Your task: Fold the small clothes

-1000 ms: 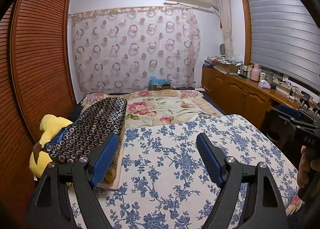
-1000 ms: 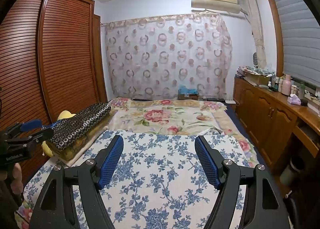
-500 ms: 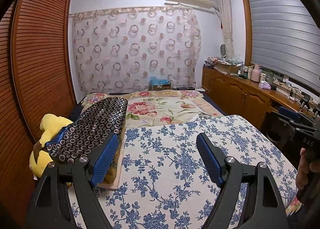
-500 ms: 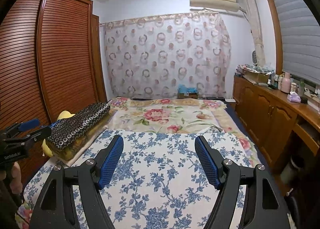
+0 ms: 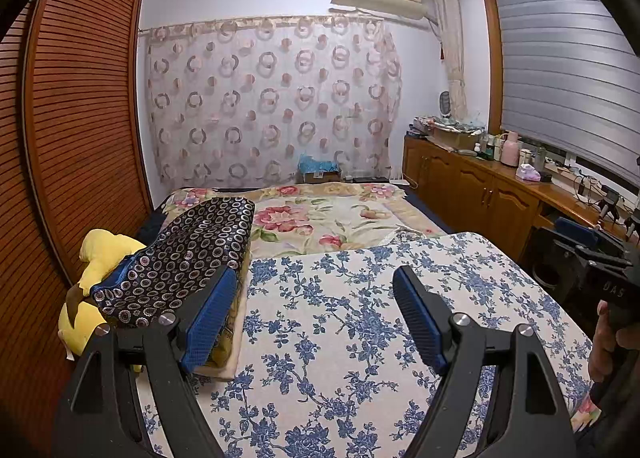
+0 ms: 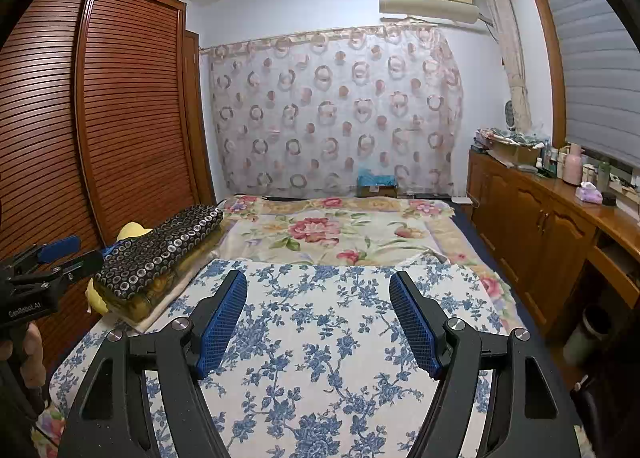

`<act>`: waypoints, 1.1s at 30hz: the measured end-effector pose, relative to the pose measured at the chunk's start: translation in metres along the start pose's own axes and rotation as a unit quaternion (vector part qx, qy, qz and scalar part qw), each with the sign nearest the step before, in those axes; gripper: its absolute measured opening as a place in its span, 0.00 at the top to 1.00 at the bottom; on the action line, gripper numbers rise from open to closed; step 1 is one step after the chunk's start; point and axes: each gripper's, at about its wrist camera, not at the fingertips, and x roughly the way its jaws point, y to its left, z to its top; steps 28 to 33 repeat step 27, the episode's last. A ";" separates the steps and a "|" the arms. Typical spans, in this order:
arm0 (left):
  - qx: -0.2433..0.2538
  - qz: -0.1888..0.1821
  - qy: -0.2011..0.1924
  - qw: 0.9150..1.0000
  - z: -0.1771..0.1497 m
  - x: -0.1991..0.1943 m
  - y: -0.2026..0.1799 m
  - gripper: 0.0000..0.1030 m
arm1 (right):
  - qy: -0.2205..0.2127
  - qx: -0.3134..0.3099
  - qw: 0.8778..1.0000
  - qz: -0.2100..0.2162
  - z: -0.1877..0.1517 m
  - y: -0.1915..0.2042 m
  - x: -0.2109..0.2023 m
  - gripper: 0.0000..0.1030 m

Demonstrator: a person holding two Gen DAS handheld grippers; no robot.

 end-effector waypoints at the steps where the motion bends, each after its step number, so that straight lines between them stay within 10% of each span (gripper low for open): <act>1: 0.000 0.000 0.000 1.000 0.000 0.000 0.000 0.21 | 0.000 0.000 1.000 0.000 0.000 0.000 0.000 0.27; 33: -0.001 0.000 0.000 1.000 -0.001 -0.001 -0.001 0.21 | 0.001 0.000 1.000 0.000 -0.001 -0.002 0.000 0.27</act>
